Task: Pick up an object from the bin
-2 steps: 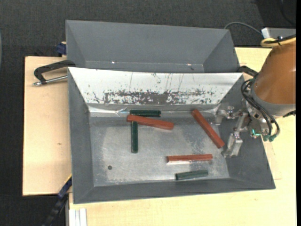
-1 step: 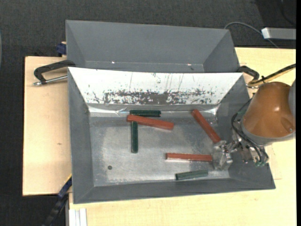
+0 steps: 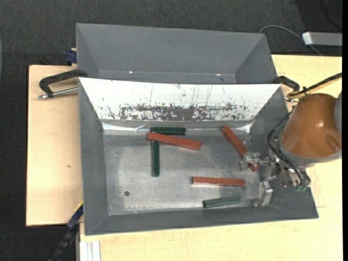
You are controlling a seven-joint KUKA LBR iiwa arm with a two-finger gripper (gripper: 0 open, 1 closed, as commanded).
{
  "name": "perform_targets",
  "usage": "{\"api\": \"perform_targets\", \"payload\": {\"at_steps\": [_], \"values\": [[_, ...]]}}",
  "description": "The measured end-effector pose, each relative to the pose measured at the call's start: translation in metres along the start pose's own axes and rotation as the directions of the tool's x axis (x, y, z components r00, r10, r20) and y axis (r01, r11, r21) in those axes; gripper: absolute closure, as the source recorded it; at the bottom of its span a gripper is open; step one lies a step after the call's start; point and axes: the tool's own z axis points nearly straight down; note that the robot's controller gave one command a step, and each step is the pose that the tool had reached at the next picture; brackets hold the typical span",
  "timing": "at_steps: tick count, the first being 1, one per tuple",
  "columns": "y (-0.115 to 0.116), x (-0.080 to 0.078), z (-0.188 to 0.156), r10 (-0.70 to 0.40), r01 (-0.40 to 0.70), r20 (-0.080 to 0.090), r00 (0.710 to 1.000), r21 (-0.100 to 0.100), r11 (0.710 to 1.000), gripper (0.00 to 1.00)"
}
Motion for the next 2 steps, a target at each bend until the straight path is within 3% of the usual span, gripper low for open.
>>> {"api": "perform_targets", "payload": {"at_steps": [1, 2], "values": [[0.0002, -0.0001, 0.0, 0.0, 0.0, 0.0, 1.0, 0.0, 1.0, 1.0], [0.0002, -0.0001, 0.0, -0.001, 0.001, 0.0, 1.0, 0.0, 1.0, 0.0]]}}
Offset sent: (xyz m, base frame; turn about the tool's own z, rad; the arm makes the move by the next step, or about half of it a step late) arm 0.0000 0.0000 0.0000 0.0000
